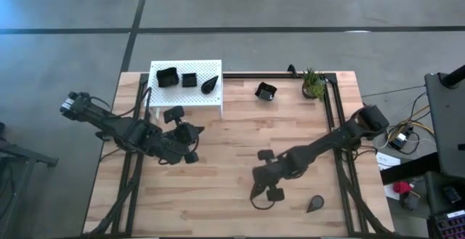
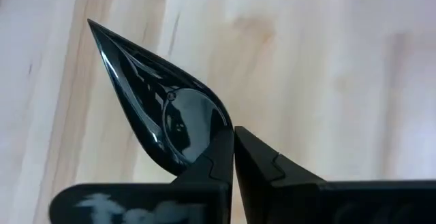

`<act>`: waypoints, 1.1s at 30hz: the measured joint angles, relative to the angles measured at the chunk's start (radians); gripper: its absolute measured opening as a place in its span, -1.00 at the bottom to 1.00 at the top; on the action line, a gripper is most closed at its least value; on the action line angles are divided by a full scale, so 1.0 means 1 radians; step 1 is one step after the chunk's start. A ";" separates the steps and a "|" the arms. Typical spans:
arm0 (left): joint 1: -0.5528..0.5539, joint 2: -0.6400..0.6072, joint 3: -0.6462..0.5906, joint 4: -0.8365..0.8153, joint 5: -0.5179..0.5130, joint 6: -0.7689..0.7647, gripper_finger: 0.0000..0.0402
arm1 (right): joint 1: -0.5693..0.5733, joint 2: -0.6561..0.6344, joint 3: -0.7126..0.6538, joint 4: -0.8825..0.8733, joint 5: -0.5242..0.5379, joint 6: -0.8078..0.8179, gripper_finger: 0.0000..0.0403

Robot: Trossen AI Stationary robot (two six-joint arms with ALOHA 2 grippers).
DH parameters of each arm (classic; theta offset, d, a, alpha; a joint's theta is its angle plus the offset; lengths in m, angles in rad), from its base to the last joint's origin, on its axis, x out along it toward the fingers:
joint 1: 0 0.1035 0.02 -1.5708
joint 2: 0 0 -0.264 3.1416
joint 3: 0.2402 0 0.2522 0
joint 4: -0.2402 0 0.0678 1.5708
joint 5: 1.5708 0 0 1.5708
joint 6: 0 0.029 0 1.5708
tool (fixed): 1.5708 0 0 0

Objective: Pick & Place Mini shaped plates
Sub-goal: Stack the drop shaped plate on top of the other drop shaped plate on the shelf

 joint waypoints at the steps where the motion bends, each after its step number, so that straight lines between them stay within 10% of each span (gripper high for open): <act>1: 0.000 0.000 0.000 0.000 0.000 0.000 -1.00 | 0.000 -0.013 0.006 0.000 0.031 0.000 -0.96; 19: 0.000 0.001 0.000 0.060 -0.066 0.063 -1.00 | -0.054 -0.118 0.140 0.015 0.958 0.157 -0.96; 33: 0.000 0.011 -0.125 0.463 -0.275 0.223 -1.00 | -0.141 -0.121 0.179 0.153 1.289 0.363 -0.96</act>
